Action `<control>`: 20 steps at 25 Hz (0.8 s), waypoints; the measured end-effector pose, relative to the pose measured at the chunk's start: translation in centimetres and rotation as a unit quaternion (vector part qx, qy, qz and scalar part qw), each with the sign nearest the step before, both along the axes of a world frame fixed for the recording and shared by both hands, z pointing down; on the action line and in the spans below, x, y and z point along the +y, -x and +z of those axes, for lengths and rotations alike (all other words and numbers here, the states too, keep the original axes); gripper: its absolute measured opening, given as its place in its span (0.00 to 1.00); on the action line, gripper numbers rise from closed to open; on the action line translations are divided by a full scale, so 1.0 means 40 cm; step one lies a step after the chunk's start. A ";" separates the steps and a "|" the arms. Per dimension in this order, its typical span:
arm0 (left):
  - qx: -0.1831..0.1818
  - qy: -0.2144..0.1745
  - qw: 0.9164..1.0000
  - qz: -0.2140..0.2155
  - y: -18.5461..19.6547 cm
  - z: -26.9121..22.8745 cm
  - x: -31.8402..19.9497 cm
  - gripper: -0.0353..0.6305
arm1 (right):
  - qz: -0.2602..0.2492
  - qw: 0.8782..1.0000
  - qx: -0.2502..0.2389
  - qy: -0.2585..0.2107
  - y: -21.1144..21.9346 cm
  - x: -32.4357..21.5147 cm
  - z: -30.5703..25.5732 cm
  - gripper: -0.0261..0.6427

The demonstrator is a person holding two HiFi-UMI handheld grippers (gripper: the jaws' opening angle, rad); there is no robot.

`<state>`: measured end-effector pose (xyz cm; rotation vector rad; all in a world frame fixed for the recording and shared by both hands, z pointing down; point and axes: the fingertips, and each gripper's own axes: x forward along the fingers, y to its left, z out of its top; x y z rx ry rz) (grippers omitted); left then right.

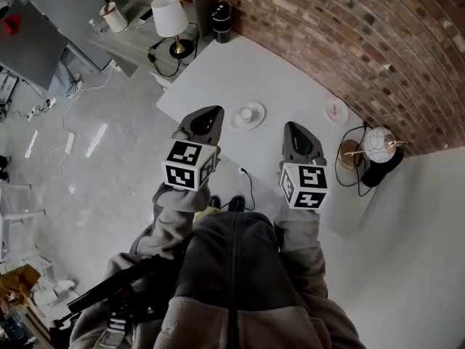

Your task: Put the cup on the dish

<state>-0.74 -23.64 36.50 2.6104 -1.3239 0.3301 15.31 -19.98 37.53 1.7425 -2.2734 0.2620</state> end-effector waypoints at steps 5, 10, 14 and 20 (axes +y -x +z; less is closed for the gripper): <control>0.001 -0.038 0.999 0.014 -0.027 -0.079 0.018 0.06 | 0.009 0.999 -0.009 -0.043 -0.011 0.025 -0.102 0.04; 0.008 -0.076 0.997 0.022 -0.039 -0.161 0.035 0.06 | 0.007 0.997 -0.016 -0.071 0.007 0.046 -0.167 0.04; 0.014 -0.106 0.994 0.022 -0.035 -0.219 0.052 0.06 | -0.004 0.994 -0.004 -0.105 0.033 0.062 -0.236 0.04; 0.021 -0.124 0.992 0.018 -0.027 -0.256 0.066 0.06 | -0.008 0.990 0.001 -0.138 0.058 0.072 -0.294 0.04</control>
